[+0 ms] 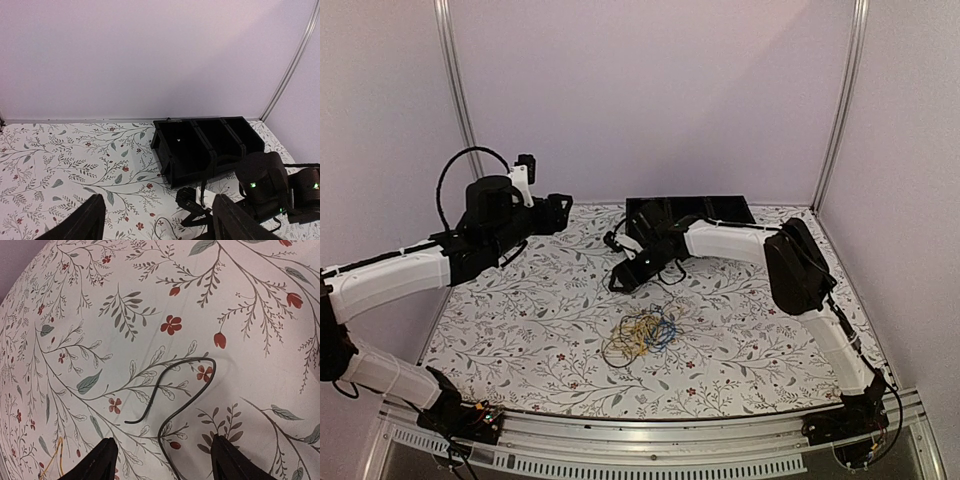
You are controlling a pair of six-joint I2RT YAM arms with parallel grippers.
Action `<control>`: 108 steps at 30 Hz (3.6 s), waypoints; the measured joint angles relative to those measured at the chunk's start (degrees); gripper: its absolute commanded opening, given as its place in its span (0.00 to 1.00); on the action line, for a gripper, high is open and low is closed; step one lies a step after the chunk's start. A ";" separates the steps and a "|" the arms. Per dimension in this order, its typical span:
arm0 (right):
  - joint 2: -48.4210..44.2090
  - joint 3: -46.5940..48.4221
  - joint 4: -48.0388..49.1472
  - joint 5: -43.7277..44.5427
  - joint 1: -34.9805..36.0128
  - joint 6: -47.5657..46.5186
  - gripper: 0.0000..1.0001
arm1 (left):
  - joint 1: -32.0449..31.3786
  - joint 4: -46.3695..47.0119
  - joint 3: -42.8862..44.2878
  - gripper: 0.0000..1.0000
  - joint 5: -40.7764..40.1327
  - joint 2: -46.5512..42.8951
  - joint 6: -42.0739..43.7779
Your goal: Untangle the cables
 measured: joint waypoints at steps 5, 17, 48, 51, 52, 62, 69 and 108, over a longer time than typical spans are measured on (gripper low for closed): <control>2.86 2.32 1.49 2.23 1.33 2.43 0.17 | 1.46 -0.04 -0.24 0.74 1.44 0.00 -1.07; 3.56 5.97 1.40 2.97 1.73 -1.29 0.00 | 3.48 1.11 -0.63 0.73 5.01 0.17 -2.10; -32.87 4.31 3.43 6.34 -0.09 -22.80 0.00 | -12.96 0.66 7.30 0.68 26.18 30.91 -0.26; -32.89 6.54 4.24 8.46 -1.03 -24.87 0.00 | -12.98 -1.40 7.80 0.67 26.18 32.33 -0.35; -32.89 7.48 4.59 9.22 -1.42 -25.51 0.00 | -12.98 -1.97 7.80 0.67 26.12 32.48 -0.35; -32.68 10.60 10.71 14.43 -5.01 -28.92 0.00 | -12.61 -6.56 8.50 0.69 20.72 27.80 1.44; -28.48 10.67 16.28 15.96 -5.09 -32.09 0.00 | -8.83 -5.44 7.52 0.69 13.90 14.58 1.33; -0.26 4.59 29.88 11.39 -9.70 -29.51 0.00 | -1.66 -1.22 1.66 0.71 10.56 1.18 -2.51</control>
